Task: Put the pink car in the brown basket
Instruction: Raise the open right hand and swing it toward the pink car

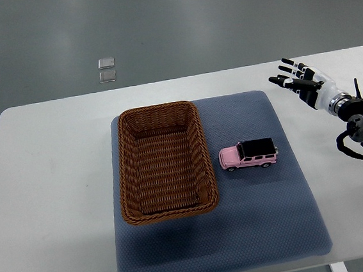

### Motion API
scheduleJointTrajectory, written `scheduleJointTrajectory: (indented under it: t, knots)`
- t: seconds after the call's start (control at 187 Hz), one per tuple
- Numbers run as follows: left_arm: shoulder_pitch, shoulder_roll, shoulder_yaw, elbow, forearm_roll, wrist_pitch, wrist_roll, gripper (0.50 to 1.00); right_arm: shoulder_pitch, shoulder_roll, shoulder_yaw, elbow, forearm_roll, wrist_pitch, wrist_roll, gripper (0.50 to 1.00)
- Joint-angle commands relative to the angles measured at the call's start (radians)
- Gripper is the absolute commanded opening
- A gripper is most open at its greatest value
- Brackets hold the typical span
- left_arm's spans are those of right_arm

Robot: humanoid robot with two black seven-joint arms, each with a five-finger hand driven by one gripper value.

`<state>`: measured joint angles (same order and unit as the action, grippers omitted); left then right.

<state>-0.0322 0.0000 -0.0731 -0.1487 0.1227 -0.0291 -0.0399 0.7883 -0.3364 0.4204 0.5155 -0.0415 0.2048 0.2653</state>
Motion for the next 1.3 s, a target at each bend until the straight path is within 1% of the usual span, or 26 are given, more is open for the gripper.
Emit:
scheduleJointTrajectory:
  t: [0.0, 0.326, 0.4, 0.512, 0.577, 0.721, 0.817, 0.891, 0.993, 1.094, 1.222, 1.297]
  knots:
    - [0.000, 0.000, 0.001, 0.000, 0.000, 0.000, 0.000, 1.000, 0.000, -0.003, 0.001, 0.000, 0.003, 0.004, 0.000, 0.924]
    - [0.000, 0.000, -0.001, 0.001, 0.000, 0.000, 0.000, 1.000, -0.001, -0.006, 0.000, 0.011, -0.003, 0.012, 0.002, 0.924]
    - [0.002, 0.000, -0.001, 0.001, 0.000, 0.000, 0.000, 1.000, 0.005, -0.032, -0.003, 0.012, -0.003, 0.044, 0.002, 0.924]
    - [0.003, 0.000, 0.001, 0.003, 0.000, 0.000, 0.000, 1.000, 0.031, -0.078, -0.003, 0.017, -0.004, 0.134, 0.002, 0.924]
    - [0.003, 0.000, 0.001, 0.003, 0.000, 0.000, 0.000, 1.000, 0.052, -0.101, -0.011, 0.031, -0.006, 0.168, 0.002, 0.924]
    - [0.003, 0.000, 0.001, 0.003, 0.000, 0.000, 0.000, 1.000, 0.089, -0.177, -0.023, 0.060, -0.055, 0.217, 0.008, 0.924]
    - [0.003, 0.000, 0.001, 0.001, 0.000, 0.000, 0.000, 1.000, 0.111, -0.227, -0.026, 0.087, -0.120, 0.236, 0.018, 0.924]
    - [0.003, 0.000, 0.003, 0.001, 0.000, 0.000, 0.000, 1.000, 0.124, -0.283, -0.045, 0.135, -0.199, 0.239, 0.026, 0.924]
    - [0.003, 0.000, 0.003, 0.001, 0.000, 0.000, -0.002, 1.000, 0.167, -0.360, -0.094, 0.245, -0.360, 0.236, 0.052, 0.924]
    - [0.003, 0.000, 0.003, 0.001, 0.002, 0.000, 0.000, 1.000, 0.224, -0.432, -0.123, 0.327, -0.520, 0.226, 0.072, 0.924]
    - [0.003, 0.000, 0.003, 0.001, 0.002, 0.000, 0.000, 1.000, 0.295, -0.473, -0.175, 0.426, -0.678, 0.226, 0.074, 0.924]
    - [0.003, 0.000, 0.003, 0.001, 0.003, 0.000, 0.000, 1.000, 0.339, -0.481, -0.215, 0.474, -0.756, 0.228, 0.074, 0.924]
